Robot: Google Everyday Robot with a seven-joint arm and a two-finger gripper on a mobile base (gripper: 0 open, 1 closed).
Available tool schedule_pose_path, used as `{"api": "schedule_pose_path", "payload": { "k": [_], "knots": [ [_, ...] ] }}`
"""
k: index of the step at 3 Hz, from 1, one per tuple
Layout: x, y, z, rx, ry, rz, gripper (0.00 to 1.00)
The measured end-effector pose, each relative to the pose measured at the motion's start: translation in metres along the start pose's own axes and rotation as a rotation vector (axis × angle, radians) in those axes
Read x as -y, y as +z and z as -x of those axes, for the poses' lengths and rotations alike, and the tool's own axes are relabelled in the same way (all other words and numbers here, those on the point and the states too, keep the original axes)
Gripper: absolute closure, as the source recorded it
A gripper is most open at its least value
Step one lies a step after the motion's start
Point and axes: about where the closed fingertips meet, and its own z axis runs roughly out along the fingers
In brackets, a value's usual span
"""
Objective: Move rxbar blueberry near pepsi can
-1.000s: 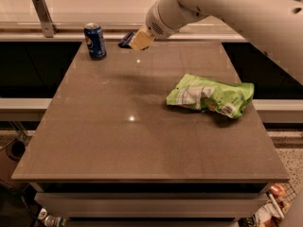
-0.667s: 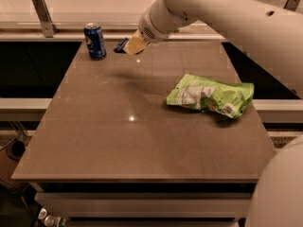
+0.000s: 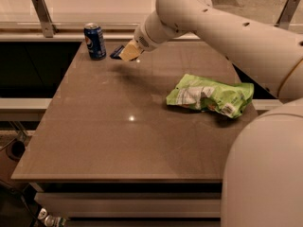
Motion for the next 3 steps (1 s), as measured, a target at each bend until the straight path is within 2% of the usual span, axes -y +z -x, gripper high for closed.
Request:
{"api": "schedule_pose_path", "payload": {
  "k": [1, 2, 3],
  "knots": [
    [0.002, 0.024, 0.003, 0.049, 0.028, 0.032, 1.00],
    [0.008, 0.046, 0.008, 0.139, 0.059, 0.079, 1.00],
    [0.006, 0.051, 0.010, 0.149, 0.060, 0.091, 0.83]
  ]
}}
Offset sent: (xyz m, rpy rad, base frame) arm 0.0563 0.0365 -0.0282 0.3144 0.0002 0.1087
